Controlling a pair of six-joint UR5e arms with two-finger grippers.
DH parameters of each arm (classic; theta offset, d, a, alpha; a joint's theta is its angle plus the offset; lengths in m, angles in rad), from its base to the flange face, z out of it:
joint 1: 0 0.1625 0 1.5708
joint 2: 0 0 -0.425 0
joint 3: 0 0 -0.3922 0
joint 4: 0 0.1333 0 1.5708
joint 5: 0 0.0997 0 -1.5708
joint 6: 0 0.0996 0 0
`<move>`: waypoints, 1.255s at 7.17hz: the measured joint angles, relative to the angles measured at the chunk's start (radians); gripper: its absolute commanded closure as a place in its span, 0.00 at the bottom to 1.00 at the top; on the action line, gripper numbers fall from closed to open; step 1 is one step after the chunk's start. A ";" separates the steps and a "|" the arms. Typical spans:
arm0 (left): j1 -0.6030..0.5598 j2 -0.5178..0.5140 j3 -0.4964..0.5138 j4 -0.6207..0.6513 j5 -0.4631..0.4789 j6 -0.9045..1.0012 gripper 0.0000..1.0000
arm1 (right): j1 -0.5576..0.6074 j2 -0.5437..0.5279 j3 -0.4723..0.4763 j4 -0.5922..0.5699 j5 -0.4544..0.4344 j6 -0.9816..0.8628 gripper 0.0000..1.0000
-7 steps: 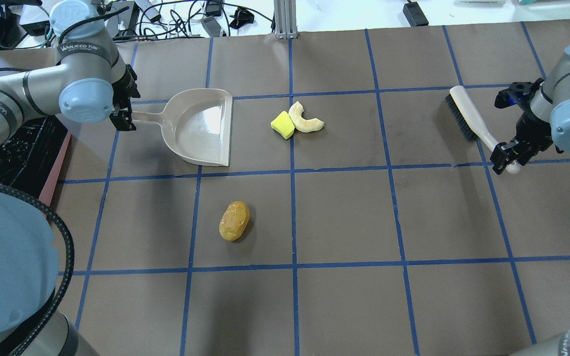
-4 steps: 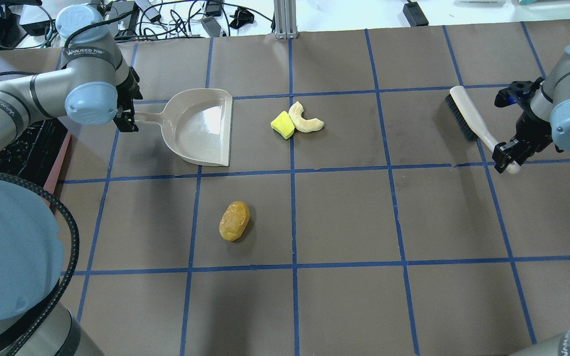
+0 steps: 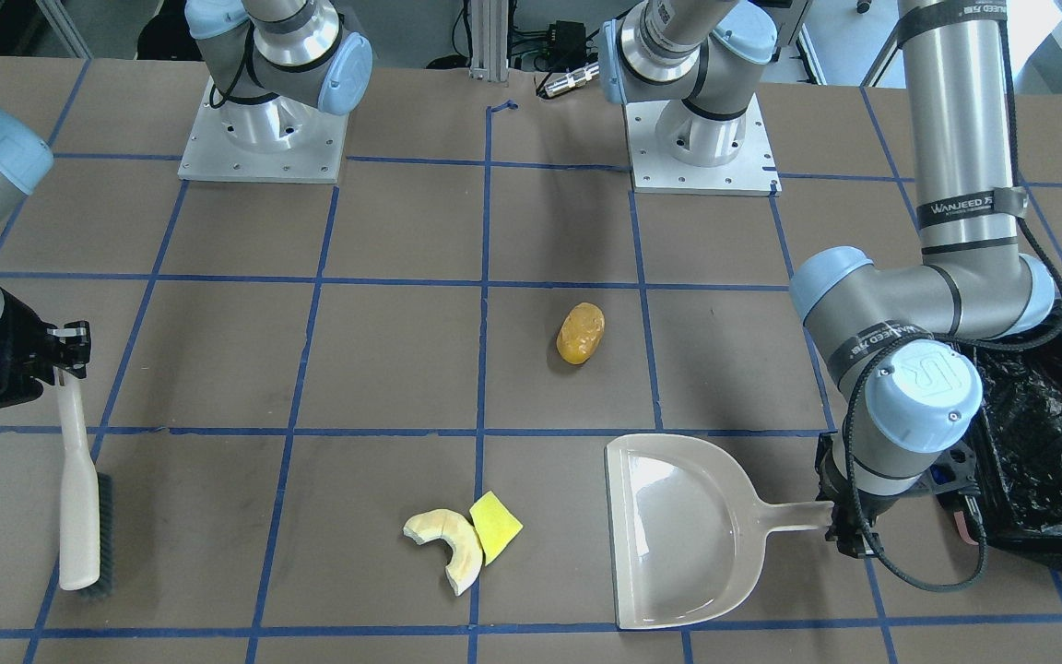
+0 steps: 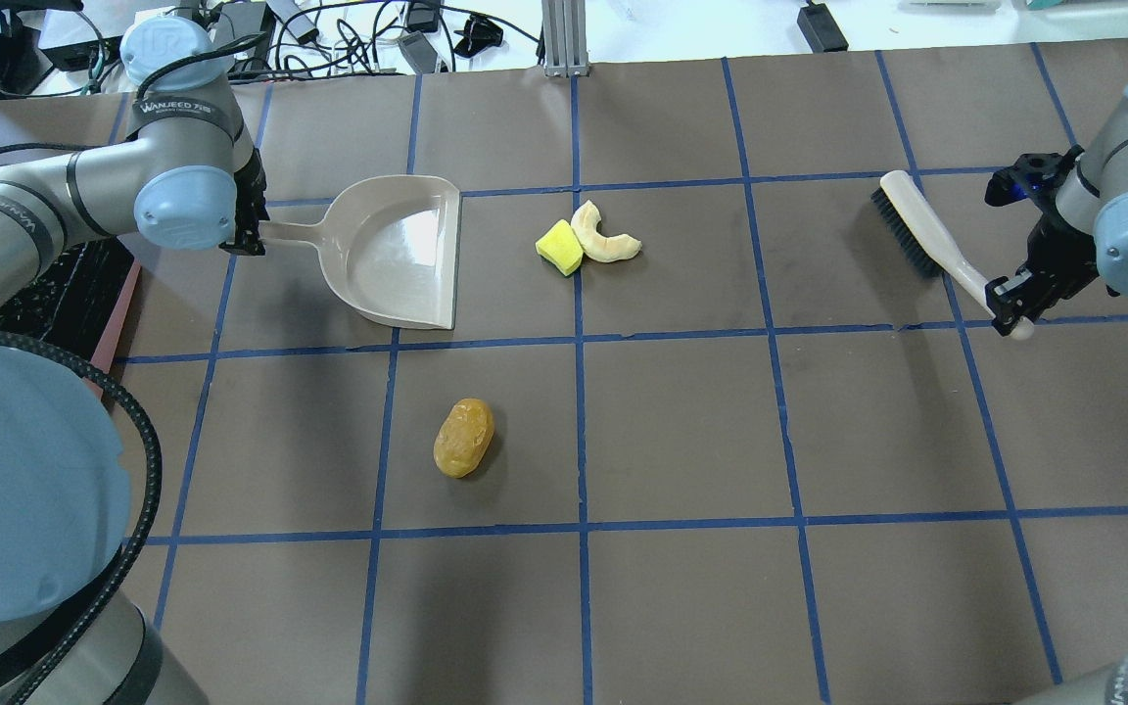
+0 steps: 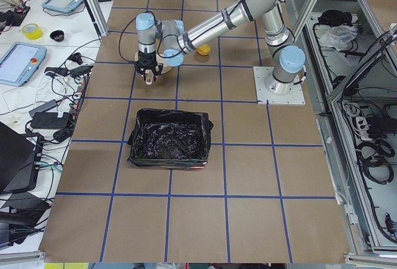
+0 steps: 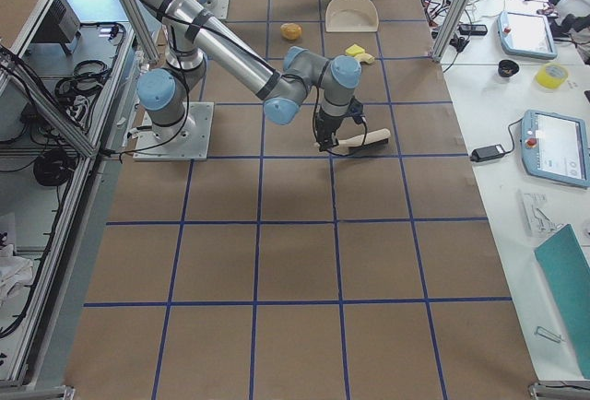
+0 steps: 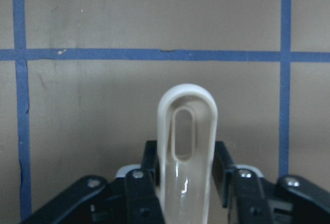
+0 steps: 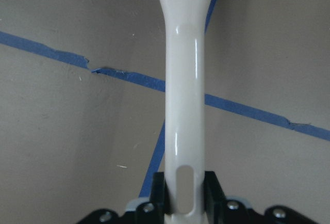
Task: Sweep and dump trash into bin
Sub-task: 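Lift the white brush with the right gripper and carry it toward the sponge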
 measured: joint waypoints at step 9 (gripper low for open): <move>-0.139 0.013 0.045 -0.036 0.184 0.054 1.00 | 0.435 -0.046 -0.064 0.145 -0.199 0.607 0.99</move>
